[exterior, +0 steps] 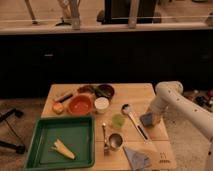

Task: Place sponge in metal cup

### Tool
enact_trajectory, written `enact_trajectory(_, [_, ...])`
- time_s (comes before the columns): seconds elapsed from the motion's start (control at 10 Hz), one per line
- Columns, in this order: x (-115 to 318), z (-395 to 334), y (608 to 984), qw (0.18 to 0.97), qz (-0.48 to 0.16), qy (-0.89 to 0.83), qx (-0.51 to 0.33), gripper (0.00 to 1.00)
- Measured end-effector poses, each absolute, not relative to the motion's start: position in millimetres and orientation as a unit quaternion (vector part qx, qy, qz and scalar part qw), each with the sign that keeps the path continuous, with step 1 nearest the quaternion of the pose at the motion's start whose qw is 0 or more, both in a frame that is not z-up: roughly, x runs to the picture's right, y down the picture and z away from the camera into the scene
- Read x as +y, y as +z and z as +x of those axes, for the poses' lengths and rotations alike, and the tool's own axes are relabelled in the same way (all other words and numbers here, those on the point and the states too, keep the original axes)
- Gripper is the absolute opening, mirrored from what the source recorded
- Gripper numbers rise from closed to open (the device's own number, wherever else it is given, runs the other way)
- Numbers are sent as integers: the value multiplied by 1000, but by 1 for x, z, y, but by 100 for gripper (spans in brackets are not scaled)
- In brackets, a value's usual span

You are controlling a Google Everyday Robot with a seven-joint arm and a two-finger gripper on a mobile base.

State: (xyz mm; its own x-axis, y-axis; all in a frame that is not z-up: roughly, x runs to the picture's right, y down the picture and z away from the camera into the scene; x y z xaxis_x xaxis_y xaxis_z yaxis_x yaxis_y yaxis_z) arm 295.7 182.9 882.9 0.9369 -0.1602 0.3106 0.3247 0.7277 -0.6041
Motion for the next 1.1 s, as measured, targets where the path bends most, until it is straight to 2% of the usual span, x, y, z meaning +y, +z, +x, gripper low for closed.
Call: enact_trajectory(1.1, [156,298,866,930,-319,-142,-110,0])
